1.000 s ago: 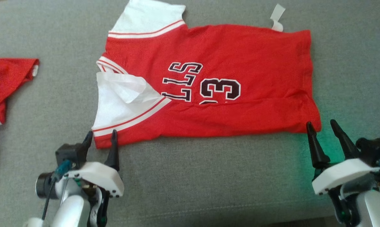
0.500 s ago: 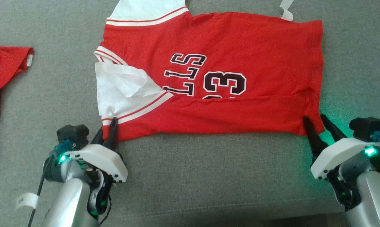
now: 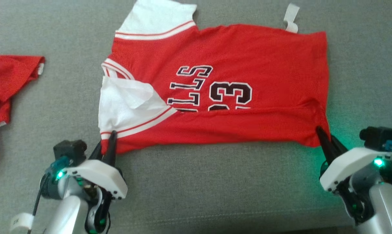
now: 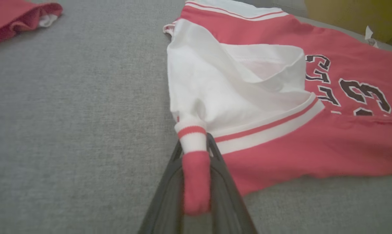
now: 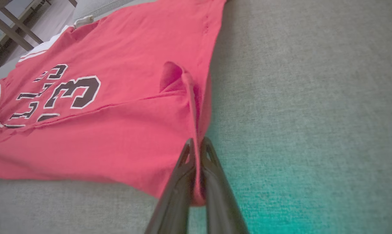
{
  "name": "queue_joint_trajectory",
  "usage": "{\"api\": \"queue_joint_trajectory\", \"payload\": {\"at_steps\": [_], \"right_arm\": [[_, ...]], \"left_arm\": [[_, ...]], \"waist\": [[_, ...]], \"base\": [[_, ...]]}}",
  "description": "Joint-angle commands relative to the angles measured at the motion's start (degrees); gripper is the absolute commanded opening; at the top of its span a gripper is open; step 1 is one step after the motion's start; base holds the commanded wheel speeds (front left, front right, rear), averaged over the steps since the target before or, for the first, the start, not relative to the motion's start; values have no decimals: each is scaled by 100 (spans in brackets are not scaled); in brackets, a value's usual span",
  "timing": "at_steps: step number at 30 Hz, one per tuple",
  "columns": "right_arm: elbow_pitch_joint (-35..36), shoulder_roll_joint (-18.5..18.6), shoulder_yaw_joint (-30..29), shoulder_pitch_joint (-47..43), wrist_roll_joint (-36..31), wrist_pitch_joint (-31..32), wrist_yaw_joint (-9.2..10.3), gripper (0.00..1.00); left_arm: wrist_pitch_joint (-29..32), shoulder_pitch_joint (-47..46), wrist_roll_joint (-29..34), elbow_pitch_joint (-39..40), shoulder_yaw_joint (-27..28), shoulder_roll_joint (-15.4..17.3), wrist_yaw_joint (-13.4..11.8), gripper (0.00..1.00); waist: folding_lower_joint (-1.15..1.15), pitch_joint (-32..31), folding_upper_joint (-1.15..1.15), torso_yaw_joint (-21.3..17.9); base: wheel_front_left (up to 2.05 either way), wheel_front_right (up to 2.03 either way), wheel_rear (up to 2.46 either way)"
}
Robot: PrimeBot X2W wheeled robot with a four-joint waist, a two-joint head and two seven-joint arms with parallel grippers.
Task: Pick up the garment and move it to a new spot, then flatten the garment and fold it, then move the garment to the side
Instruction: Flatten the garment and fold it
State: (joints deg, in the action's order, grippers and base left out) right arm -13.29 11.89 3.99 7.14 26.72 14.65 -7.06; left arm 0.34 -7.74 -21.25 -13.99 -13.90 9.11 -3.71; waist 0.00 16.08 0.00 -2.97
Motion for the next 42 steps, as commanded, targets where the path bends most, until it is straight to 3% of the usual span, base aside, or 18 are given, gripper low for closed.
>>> {"api": "queue_joint_trajectory", "payload": {"at_steps": [1, 18, 19, 20, 21, 32, 42], "right_arm": [[237, 119, 119, -125, 54, 32, -43, 0], [783, -144, -46, -1268, 79, 576, -43, 0], [813, -167, -55, -1310, 69, 599, -43, 30], [837, -186, -62, -1344, 52, 616, -43, 72], [866, -206, -79, -1369, 21, 609, -43, 100], [1828, -314, -254, -1154, -1065, -641, -43, 100], [2381, -383, -119, -935, -1308, -683, -43, 100]], "left_arm": [[-29, 38, -62, 227, 297, 181, -81, 0], [282, 1133, -253, 675, 340, 214, -402, 0], [330, 1146, -274, 655, 298, 196, -378, 8], [367, 1154, -287, 633, 266, 178, -369, 100], [409, 1166, -288, 603, 232, 175, -362, 100], [-512, 1005, 490, 1057, 187, 196, -970, 100], [-673, 700, 875, 1546, 40, 298, -1120, 100]], "waist": [[0, -101, 0, 43], [0, -747, 0, 235], [0, -772, 0, 241], [0, -797, 0, 240], [0, -823, 0, 233], [0, -1074, 0, 124], [0, -1117, 0, 110]], "base": [[0, 0, 0], [0, 0, 0], [0, 0, 0], [0, 0, 0], [0, 0, 0], [0, 0, 0], [0, 0, 0]]}}
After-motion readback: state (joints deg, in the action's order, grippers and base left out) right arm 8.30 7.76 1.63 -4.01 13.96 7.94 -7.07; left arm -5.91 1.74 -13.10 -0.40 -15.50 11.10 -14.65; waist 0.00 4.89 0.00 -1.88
